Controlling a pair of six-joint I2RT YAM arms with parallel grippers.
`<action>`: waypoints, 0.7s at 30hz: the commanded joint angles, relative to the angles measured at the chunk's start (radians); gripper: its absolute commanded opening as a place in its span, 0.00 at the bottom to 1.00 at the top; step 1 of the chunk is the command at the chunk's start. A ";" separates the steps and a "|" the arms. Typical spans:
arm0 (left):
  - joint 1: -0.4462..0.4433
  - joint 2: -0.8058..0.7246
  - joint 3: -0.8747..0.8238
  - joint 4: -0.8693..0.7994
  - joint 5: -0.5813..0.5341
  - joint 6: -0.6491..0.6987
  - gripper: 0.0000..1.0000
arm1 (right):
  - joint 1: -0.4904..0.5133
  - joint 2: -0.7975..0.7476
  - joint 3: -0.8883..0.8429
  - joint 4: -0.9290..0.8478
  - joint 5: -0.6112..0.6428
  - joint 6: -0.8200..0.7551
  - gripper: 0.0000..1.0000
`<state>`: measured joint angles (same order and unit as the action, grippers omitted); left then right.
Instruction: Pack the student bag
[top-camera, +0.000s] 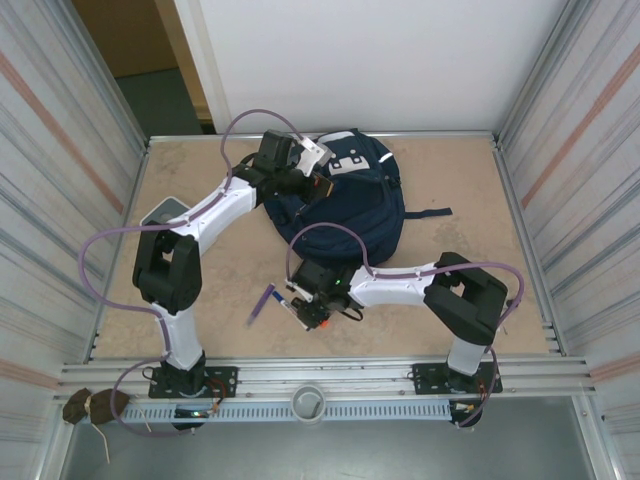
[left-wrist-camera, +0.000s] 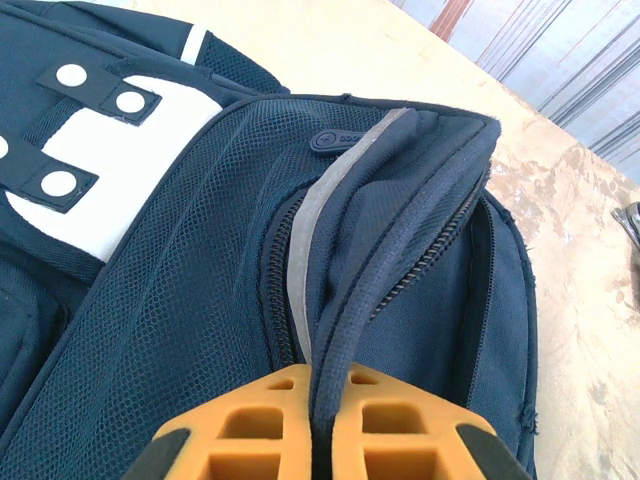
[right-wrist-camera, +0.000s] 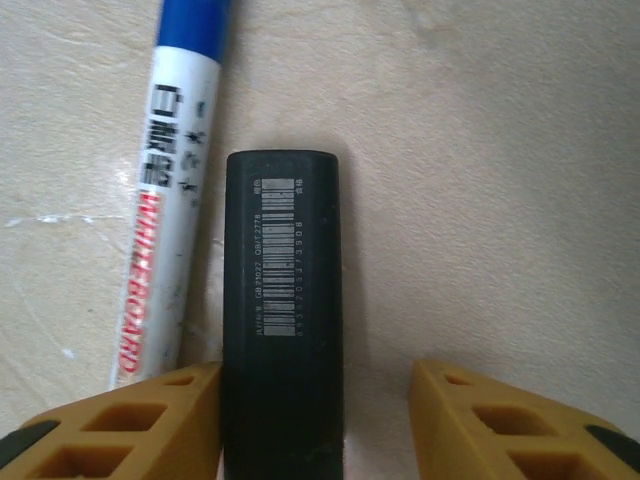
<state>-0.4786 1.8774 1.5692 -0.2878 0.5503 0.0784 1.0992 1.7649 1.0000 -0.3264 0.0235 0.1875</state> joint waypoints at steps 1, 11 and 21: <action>0.009 -0.055 0.022 0.035 0.017 0.019 0.00 | -0.032 -0.031 -0.035 -0.067 0.033 -0.016 0.43; 0.009 -0.067 -0.002 0.037 0.013 0.017 0.00 | -0.088 -0.092 -0.125 -0.074 0.049 -0.013 0.23; 0.009 -0.080 0.034 0.037 0.010 -0.064 0.00 | -0.307 -0.493 -0.141 0.024 -0.305 0.110 0.14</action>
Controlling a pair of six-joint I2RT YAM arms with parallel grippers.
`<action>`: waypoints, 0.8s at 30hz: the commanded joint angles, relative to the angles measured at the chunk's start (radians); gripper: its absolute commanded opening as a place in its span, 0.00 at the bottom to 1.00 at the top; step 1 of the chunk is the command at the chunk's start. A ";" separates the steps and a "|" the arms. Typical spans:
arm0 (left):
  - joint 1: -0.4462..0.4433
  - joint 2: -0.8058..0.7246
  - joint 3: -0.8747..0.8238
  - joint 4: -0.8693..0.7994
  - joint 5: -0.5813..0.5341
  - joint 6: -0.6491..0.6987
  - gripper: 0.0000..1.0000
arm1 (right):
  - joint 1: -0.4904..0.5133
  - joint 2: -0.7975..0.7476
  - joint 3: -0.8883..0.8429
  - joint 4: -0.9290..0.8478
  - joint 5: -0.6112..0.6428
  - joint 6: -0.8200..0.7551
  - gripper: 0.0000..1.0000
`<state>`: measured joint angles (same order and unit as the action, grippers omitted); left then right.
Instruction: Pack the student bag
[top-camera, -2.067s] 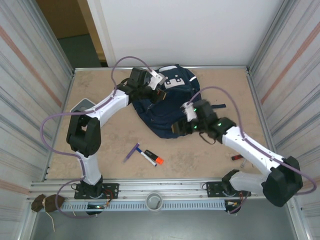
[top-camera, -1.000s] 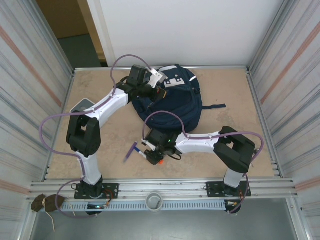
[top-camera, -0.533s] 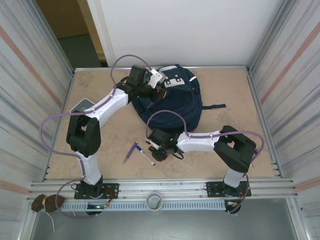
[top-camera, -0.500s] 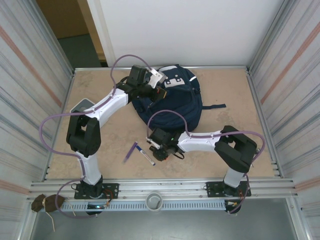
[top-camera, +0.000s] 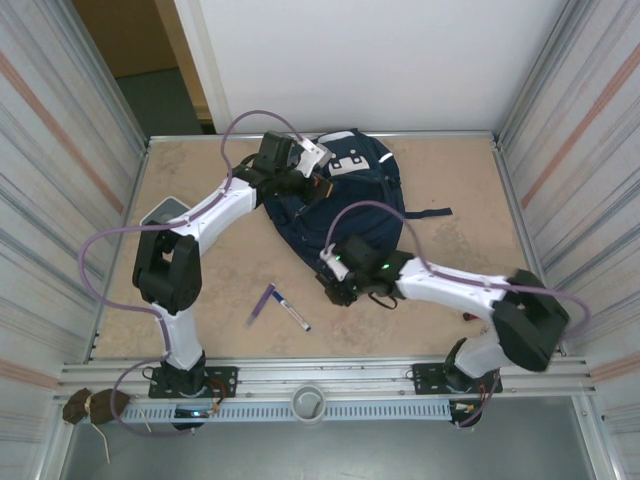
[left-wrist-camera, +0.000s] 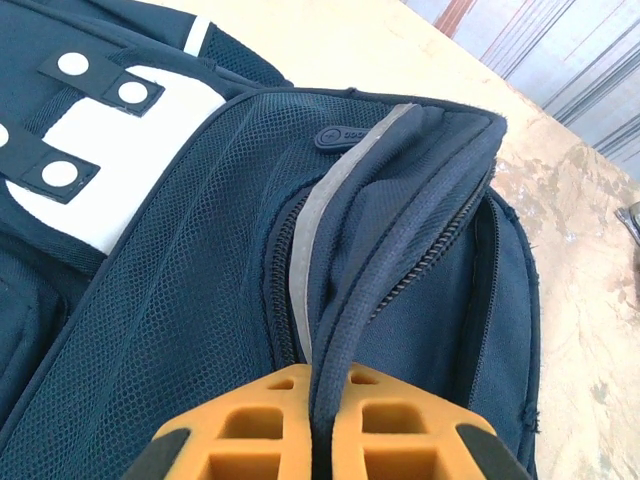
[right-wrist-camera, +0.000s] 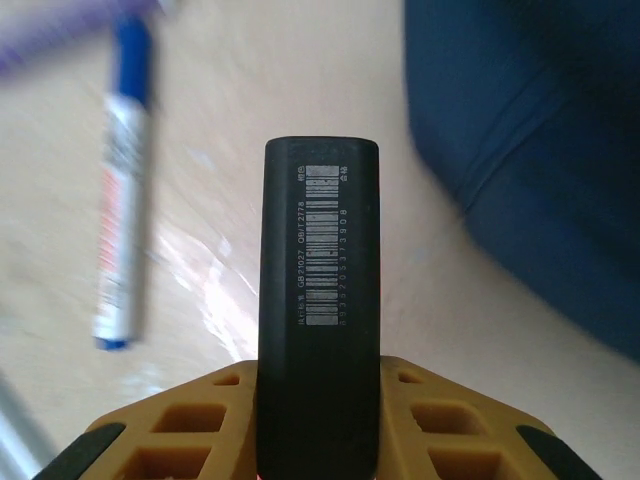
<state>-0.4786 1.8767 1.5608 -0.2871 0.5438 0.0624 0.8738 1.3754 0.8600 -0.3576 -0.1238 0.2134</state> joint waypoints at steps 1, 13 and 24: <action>0.009 -0.079 0.047 0.042 0.032 -0.062 0.00 | -0.122 -0.125 -0.001 0.077 -0.195 0.116 0.13; -0.024 -0.054 0.152 0.072 0.113 -0.189 0.00 | -0.458 0.008 0.098 0.355 -0.361 0.614 0.12; -0.064 -0.036 0.178 0.074 0.114 -0.194 0.00 | -0.524 0.222 0.209 0.452 -0.314 0.872 0.19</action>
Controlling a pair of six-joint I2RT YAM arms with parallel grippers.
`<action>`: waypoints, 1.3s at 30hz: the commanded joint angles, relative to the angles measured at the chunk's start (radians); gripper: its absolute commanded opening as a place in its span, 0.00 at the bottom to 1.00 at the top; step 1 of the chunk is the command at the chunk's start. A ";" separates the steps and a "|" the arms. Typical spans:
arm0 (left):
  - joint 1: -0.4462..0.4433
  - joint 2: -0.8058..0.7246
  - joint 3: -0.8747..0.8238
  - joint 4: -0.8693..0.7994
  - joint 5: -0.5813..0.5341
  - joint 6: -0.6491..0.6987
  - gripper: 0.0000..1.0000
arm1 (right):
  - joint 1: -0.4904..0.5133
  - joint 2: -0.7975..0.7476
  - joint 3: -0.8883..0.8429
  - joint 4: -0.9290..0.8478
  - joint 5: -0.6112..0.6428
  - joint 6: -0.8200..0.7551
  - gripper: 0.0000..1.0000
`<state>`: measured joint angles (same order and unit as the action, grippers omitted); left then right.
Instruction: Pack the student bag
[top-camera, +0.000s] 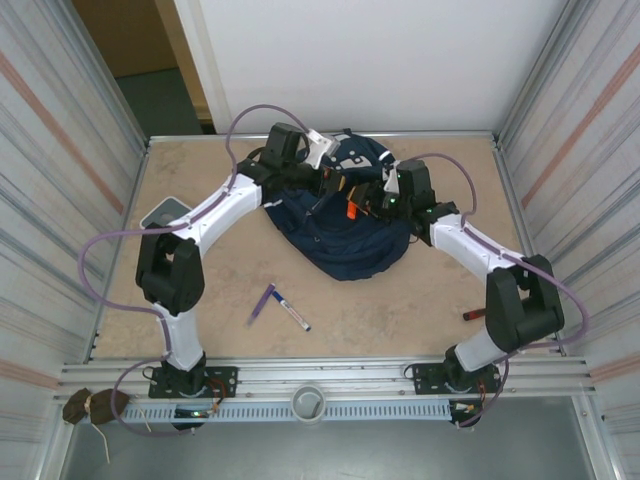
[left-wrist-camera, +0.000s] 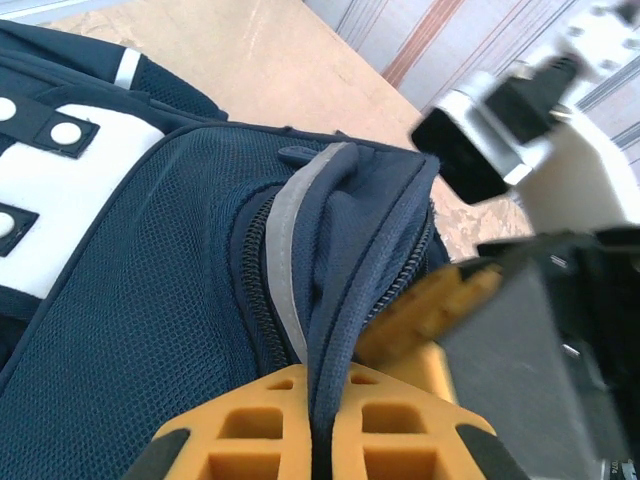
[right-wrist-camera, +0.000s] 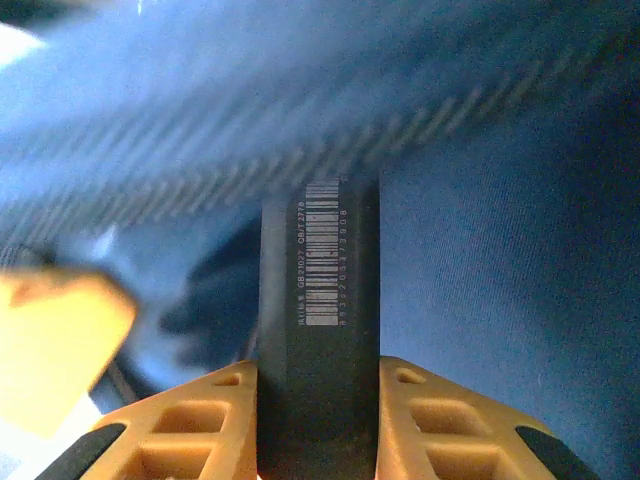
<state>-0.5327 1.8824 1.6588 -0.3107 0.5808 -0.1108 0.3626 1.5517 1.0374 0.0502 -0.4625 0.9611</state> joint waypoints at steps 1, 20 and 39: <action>-0.009 -0.043 0.081 0.102 0.074 -0.025 0.00 | -0.012 0.067 0.044 0.054 0.036 0.139 0.20; 0.042 -0.022 0.050 0.146 0.047 -0.080 0.00 | 0.174 -0.211 -0.025 -0.289 0.174 -0.442 0.50; 0.045 -0.015 0.046 0.110 0.023 -0.052 0.00 | 0.814 0.254 0.101 -0.346 0.498 -0.604 0.62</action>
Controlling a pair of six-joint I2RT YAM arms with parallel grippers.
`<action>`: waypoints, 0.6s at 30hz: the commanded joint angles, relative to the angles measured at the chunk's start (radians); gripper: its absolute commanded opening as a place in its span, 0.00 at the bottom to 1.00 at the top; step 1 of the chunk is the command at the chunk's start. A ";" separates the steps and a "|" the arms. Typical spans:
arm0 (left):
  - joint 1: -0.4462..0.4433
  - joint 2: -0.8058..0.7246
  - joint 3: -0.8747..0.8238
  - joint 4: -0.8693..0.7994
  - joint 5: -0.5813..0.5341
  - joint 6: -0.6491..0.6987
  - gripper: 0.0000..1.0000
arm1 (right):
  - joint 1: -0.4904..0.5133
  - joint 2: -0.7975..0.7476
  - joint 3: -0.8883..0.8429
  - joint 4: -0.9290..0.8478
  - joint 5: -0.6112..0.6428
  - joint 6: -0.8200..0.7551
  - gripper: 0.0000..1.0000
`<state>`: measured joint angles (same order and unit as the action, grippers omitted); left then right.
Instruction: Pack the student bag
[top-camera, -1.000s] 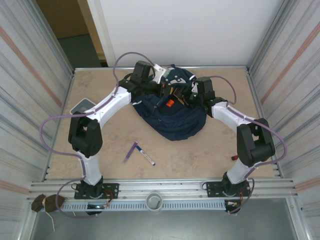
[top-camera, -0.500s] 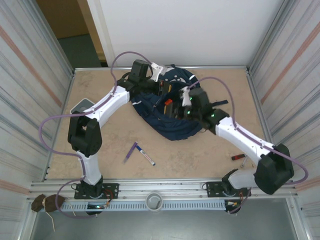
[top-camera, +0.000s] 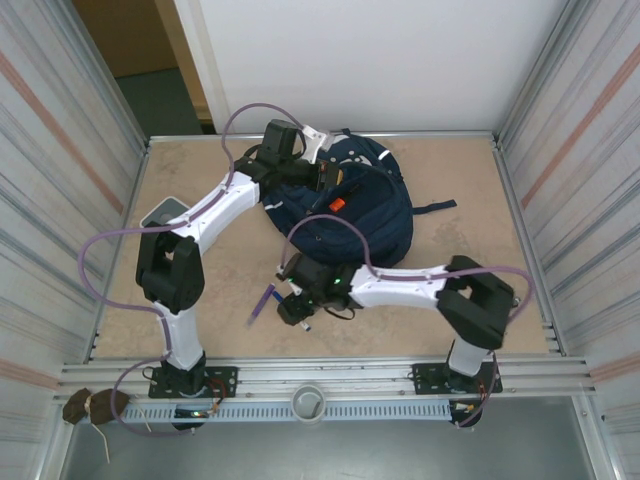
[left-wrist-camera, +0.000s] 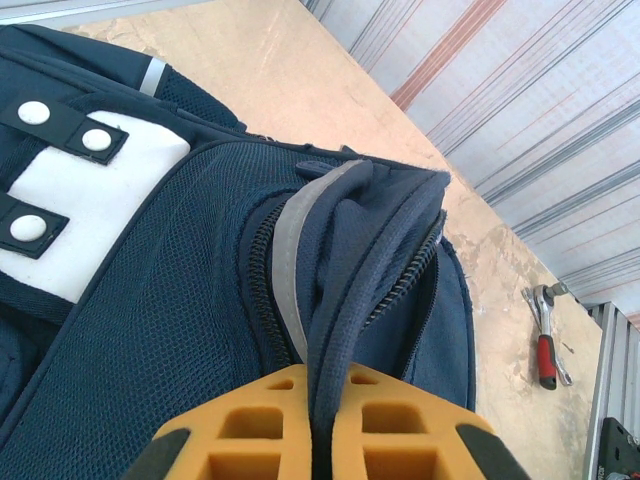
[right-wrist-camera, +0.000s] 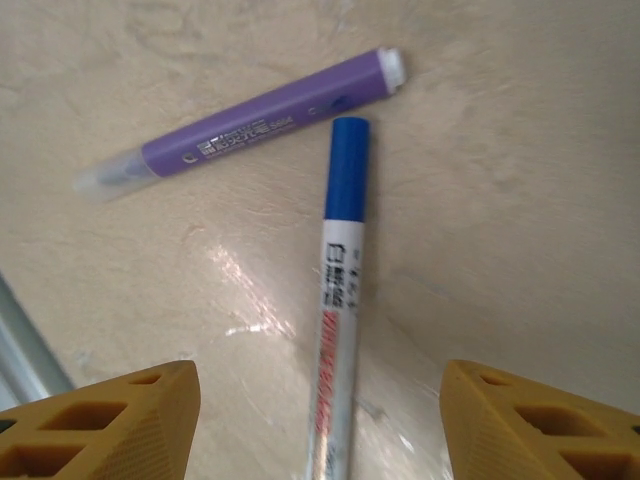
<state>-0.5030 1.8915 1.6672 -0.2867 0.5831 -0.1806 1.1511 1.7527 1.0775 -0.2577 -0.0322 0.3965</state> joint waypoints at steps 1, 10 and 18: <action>0.015 -0.025 0.039 0.083 0.025 0.021 0.00 | 0.034 0.078 0.072 -0.042 0.074 -0.041 0.61; 0.015 -0.023 0.045 0.068 0.054 0.030 0.00 | 0.048 0.194 0.130 -0.109 0.173 -0.030 0.37; 0.015 -0.029 0.040 0.067 0.044 0.023 0.02 | 0.027 0.100 0.041 -0.188 0.257 -0.006 0.12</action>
<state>-0.5030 1.8915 1.6672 -0.2882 0.5880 -0.1699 1.1973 1.9026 1.1717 -0.3389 0.1516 0.3798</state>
